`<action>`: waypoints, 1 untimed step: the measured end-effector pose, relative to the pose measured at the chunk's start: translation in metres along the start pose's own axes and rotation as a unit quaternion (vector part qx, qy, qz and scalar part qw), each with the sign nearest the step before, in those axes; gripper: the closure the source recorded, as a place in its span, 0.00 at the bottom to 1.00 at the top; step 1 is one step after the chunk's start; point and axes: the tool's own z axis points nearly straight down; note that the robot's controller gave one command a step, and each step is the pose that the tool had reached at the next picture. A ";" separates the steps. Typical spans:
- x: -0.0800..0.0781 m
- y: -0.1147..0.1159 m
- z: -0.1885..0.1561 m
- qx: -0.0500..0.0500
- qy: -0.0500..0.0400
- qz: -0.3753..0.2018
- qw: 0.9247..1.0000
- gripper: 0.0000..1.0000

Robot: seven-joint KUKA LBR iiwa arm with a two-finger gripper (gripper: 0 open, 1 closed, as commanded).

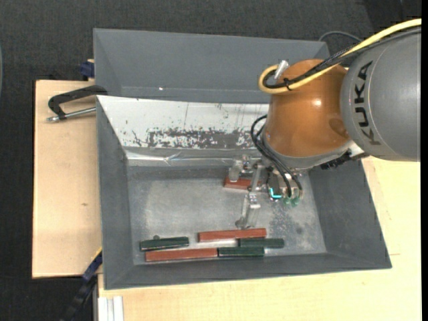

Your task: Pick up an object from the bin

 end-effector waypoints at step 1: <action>-0.002 0.000 -0.003 0.000 -0.003 0.001 1.000 0.00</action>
Offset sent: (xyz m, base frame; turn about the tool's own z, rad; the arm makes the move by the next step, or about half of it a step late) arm -0.0133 -0.0031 -0.1251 -0.4647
